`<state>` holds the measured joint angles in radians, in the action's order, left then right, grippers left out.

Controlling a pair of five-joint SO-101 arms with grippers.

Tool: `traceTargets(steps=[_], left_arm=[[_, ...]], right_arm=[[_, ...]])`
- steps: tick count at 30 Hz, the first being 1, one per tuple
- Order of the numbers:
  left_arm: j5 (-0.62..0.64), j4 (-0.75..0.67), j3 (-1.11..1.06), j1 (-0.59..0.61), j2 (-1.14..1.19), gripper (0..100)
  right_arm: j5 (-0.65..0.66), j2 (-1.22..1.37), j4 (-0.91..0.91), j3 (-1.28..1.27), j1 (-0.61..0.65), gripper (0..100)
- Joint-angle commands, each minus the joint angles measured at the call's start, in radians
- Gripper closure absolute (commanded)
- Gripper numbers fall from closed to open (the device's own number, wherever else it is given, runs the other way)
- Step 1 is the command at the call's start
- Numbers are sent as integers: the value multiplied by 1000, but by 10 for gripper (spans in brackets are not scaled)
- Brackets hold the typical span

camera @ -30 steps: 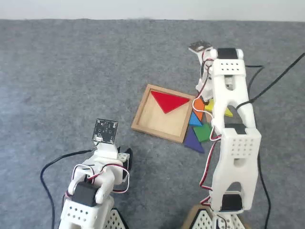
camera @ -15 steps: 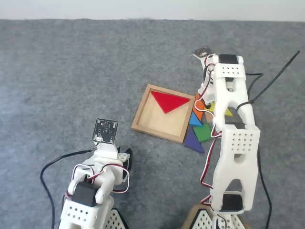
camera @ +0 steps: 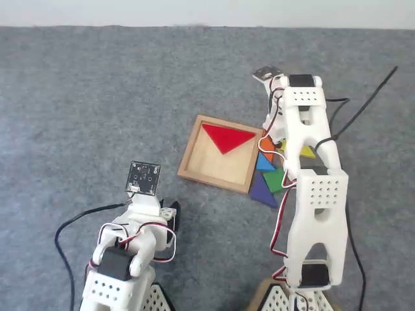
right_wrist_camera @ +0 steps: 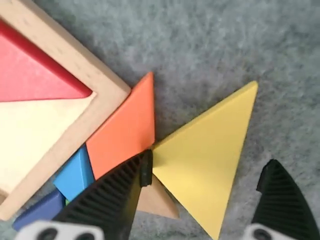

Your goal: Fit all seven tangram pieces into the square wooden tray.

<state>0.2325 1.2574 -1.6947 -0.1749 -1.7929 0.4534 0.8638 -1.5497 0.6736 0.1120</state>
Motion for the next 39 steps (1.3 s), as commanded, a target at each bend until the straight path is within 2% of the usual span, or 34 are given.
traceTargets(steps=[1,8,13,24,27,30,36,39], left_arm=[[6,2,12,-2,-17,895],[6,2,12,-2,-17,895],[6,2,12,-2,-17,895],[6,2,12,-2,-17,895],[6,2,12,-2,-17,895],[6,2,12,-2,-17,895],[6,2,12,-2,-17,895],[6,2,12,-2,-17,895]], right_arm=[[23,4,19,2,21,644],[97,59,8,6,-10,644],[80,61,-30,5,1,644],[-18,-74,22,-18,-19,642],[-14,-101,48,-74,-10,598],[-14,-208,45,-144,-31,585],[-18,-611,64,-402,-45,597],[-28,-777,200,-664,-5,597]])
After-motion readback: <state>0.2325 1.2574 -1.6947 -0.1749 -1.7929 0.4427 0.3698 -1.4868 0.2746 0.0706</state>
